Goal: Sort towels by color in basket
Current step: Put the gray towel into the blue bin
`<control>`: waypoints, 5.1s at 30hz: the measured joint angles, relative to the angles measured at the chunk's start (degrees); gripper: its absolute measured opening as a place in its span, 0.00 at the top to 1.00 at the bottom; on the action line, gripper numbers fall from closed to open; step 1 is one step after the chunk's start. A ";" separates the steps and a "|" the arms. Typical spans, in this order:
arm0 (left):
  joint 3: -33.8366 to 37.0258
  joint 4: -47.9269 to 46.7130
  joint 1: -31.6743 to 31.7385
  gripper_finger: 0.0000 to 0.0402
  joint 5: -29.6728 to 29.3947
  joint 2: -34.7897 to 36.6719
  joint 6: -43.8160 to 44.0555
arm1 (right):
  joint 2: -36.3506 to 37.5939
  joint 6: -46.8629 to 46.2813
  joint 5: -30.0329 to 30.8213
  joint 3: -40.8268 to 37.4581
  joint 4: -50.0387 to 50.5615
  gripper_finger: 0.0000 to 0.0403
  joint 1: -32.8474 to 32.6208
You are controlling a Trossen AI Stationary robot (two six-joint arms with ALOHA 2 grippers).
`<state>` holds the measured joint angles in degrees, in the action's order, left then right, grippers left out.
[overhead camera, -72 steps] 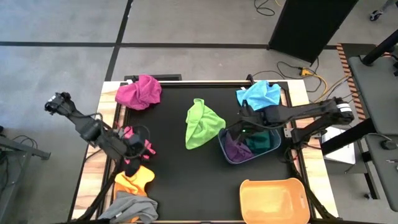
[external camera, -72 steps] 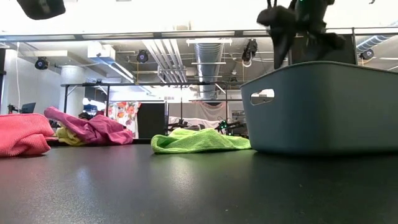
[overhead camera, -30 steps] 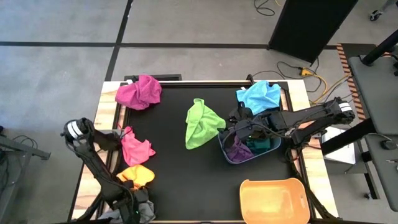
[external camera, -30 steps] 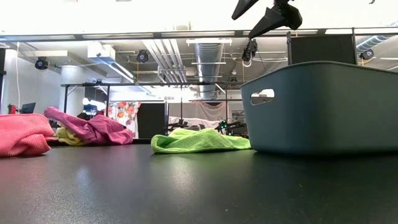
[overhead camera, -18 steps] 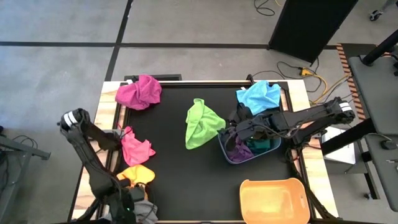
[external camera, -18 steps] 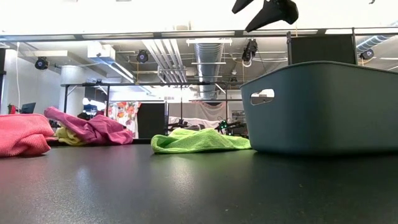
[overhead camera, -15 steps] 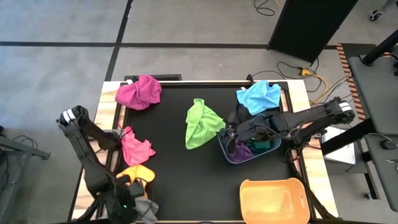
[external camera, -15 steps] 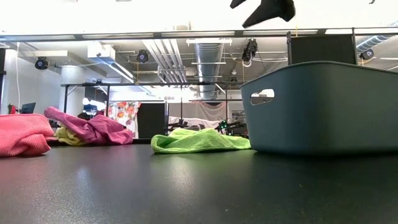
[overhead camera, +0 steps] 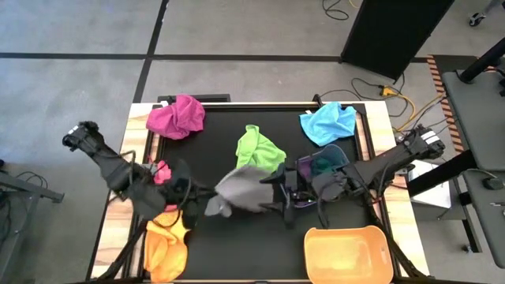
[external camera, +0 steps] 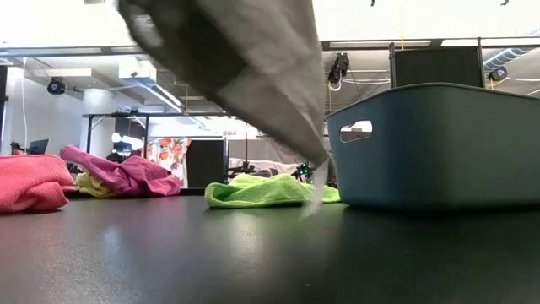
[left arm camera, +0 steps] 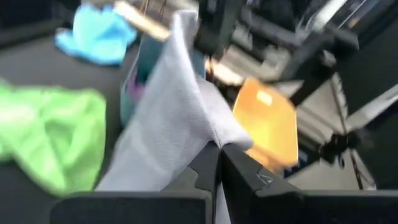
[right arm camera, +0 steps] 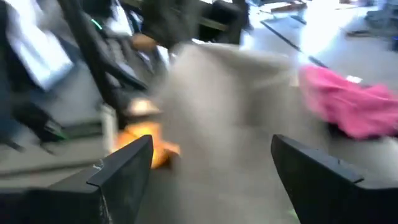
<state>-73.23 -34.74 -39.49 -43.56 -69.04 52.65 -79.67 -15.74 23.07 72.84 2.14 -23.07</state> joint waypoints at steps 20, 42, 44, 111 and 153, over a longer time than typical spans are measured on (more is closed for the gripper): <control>1.60 35.63 15.04 1.00 18.46 -0.03 -39.72 | -14.00 12.33 6.56 18.34 -7.35 0.27 4.86; -24.38 -39.71 14.67 0.84 18.75 1.39 -25.68 | -11.90 1.13 10.87 36.19 49.01 0.97 11.30; -24.27 -45.10 14.44 0.83 18.13 2.32 -22.11 | -11.10 -4.88 11.99 36.42 60.32 0.97 11.38; -5.72 -30.67 13.99 0.83 12.75 9.53 -16.02 | -0.17 -28.09 -27.80 -5.57 61.73 0.54 19.12; -5.70 -31.33 14.04 0.83 11.12 10.95 -17.19 | -5.85 -41.36 -25.69 -16.37 61.01 0.69 21.93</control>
<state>-78.94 -66.07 -25.45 -32.45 -58.08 35.46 -85.52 -57.10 -2.62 56.47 63.15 -1.13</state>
